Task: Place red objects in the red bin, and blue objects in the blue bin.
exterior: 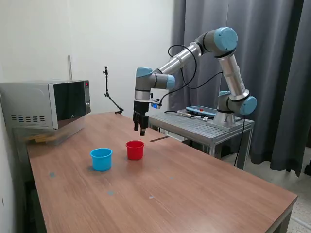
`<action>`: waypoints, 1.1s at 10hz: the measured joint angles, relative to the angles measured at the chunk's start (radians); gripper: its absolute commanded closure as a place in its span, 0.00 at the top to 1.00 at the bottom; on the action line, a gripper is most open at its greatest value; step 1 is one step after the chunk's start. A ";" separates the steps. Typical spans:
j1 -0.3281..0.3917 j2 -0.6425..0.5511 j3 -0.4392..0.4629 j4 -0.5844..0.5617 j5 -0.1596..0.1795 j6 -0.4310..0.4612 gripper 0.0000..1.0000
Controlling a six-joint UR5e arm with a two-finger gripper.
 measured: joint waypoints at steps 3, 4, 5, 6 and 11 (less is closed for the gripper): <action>0.009 -0.065 -0.002 0.138 0.002 0.000 1.00; 0.010 -0.101 0.003 0.175 0.002 -0.001 1.00; 0.011 -0.141 0.007 0.201 0.002 -0.003 1.00; 0.011 -0.185 0.009 0.228 0.002 -0.003 1.00; 0.012 -0.406 0.016 0.433 0.004 -0.001 1.00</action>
